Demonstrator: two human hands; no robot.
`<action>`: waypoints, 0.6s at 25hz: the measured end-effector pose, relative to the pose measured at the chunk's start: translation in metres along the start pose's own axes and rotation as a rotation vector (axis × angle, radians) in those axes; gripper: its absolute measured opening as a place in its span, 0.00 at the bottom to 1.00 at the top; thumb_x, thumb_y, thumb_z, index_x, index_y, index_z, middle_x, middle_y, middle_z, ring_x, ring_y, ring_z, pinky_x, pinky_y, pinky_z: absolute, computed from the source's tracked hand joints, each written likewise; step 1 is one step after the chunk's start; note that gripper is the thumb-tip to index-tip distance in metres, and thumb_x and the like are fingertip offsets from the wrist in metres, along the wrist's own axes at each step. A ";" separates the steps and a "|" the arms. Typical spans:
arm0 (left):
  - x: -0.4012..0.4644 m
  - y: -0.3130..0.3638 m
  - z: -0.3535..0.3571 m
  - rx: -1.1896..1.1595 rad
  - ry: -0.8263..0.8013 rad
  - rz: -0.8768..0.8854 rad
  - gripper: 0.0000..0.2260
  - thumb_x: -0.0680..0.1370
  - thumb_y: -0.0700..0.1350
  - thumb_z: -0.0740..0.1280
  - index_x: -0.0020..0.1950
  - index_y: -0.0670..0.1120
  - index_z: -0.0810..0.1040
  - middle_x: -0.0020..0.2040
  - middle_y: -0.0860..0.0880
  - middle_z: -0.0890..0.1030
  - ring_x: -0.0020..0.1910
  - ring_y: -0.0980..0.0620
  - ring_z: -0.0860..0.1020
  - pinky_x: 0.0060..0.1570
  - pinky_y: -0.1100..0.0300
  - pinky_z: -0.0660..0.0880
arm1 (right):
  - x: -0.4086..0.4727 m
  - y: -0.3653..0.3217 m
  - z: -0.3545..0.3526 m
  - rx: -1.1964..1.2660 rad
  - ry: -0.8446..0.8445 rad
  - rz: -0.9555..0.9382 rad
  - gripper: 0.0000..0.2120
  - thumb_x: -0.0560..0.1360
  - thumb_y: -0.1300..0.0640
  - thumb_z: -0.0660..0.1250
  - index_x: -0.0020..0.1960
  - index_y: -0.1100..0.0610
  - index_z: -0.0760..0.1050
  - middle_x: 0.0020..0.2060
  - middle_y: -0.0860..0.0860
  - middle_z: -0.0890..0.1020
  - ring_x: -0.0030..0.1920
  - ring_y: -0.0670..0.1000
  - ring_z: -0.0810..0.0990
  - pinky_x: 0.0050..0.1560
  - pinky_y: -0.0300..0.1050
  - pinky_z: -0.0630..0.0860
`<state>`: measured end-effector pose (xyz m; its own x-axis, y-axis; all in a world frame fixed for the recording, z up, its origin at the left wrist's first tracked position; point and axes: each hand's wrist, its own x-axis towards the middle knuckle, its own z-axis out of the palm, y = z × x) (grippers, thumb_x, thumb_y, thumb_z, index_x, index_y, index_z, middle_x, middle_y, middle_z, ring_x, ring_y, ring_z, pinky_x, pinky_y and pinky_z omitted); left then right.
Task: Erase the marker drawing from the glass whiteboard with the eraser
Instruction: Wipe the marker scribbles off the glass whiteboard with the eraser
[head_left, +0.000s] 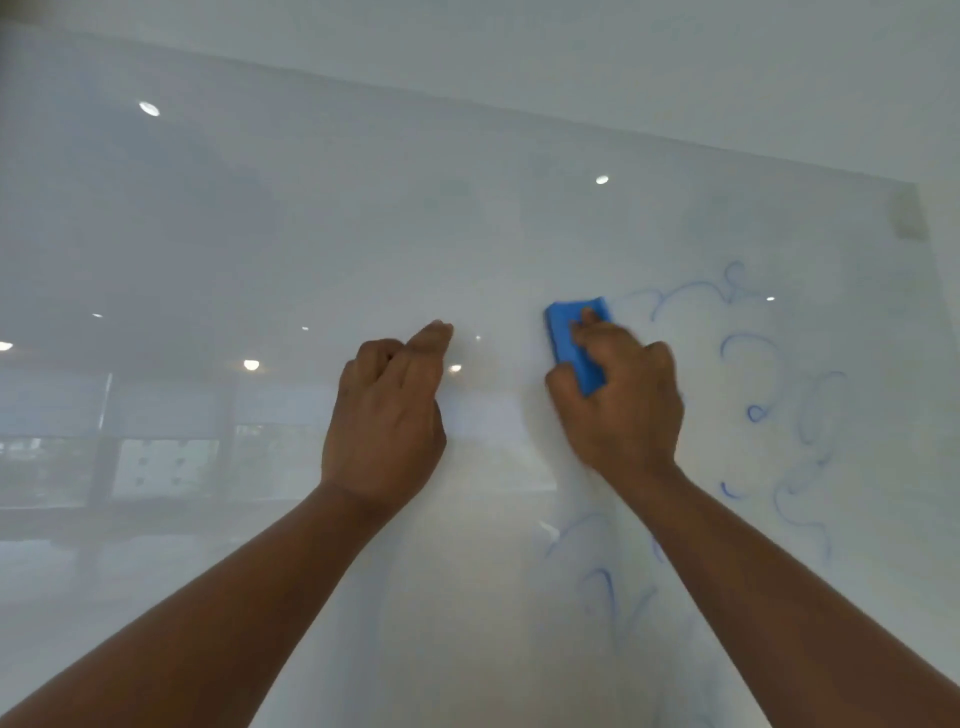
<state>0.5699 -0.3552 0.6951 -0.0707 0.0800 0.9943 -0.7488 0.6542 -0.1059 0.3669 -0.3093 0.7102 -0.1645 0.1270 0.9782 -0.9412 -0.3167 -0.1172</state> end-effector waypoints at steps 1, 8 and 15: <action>-0.002 0.003 0.002 0.001 0.002 -0.001 0.31 0.70 0.26 0.61 0.72 0.41 0.70 0.57 0.43 0.80 0.57 0.42 0.71 0.57 0.47 0.75 | 0.004 0.003 0.003 -0.002 0.005 0.078 0.21 0.73 0.48 0.65 0.64 0.49 0.78 0.67 0.43 0.79 0.52 0.57 0.73 0.47 0.49 0.76; -0.052 0.027 0.019 -0.049 0.013 0.007 0.31 0.69 0.25 0.58 0.70 0.44 0.71 0.64 0.46 0.78 0.59 0.46 0.70 0.59 0.51 0.73 | -0.108 0.029 -0.021 -0.023 -0.062 -0.187 0.16 0.77 0.49 0.65 0.63 0.49 0.79 0.69 0.43 0.77 0.45 0.57 0.76 0.48 0.41 0.70; -0.058 0.032 0.020 0.027 -0.021 0.019 0.29 0.71 0.27 0.54 0.71 0.40 0.70 0.69 0.43 0.75 0.61 0.41 0.71 0.63 0.51 0.72 | -0.118 0.001 -0.002 0.039 -0.053 -0.134 0.15 0.77 0.48 0.67 0.63 0.49 0.80 0.69 0.45 0.78 0.43 0.54 0.71 0.44 0.48 0.74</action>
<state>0.5365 -0.3536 0.6345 -0.0988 0.0761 0.9922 -0.7645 0.6325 -0.1246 0.3847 -0.3226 0.5947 -0.0216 0.1212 0.9924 -0.9415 -0.3365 0.0206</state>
